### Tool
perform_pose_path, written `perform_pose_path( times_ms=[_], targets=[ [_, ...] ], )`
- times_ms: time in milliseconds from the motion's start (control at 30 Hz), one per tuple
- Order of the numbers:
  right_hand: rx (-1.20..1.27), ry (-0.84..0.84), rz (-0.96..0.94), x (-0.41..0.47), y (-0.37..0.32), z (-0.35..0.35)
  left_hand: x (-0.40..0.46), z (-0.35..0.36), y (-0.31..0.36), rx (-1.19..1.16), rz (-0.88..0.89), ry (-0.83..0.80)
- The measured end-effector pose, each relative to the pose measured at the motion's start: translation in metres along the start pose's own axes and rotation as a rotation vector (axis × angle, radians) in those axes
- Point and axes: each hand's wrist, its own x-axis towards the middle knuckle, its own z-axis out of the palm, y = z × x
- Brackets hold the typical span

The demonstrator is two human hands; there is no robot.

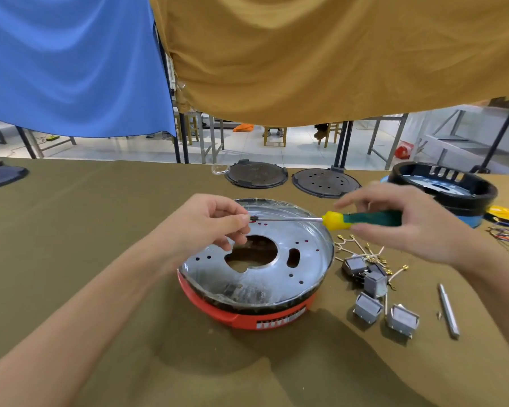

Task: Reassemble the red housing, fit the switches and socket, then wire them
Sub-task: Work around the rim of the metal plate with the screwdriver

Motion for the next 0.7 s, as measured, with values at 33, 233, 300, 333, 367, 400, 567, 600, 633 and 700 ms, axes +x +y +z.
perform_pose_path(
  times_ms=[33,233,300,333,367,400,567,600,633,700],
  targets=[
    [0.095,0.034,0.015,0.004,0.004,-0.006,0.008,-0.005,0.004,0.076,-0.014,-0.054],
    [0.621,0.359,0.153,0.037,0.032,0.001,0.043,0.007,0.011,0.439,-0.026,-0.488],
    [0.748,0.429,0.174,0.050,0.034,0.011,0.050,0.018,0.010,0.490,-0.018,-0.557],
    [0.779,0.444,0.175,0.057,0.033,0.014,0.053,0.023,0.010,0.514,-0.006,-0.587],
    [0.788,0.438,0.170,0.063,0.032,0.017,0.056,0.027,0.011,0.534,0.009,-0.620],
    [0.788,0.422,0.158,0.068,0.031,0.018,0.057,0.031,0.012,0.545,0.025,-0.655],
    [0.853,0.365,0.119,0.089,0.024,0.024,0.067,0.044,0.017,0.598,0.076,-0.762],
    [0.857,0.349,0.118,0.092,0.022,0.026,0.069,0.047,0.016,0.607,0.089,-0.767],
    [0.859,0.332,0.116,0.094,0.020,0.027,0.069,0.049,0.015,0.611,0.102,-0.771],
    [0.853,0.294,0.112,0.097,0.019,0.031,0.070,0.054,0.011,0.609,0.121,-0.774]
  ],
)
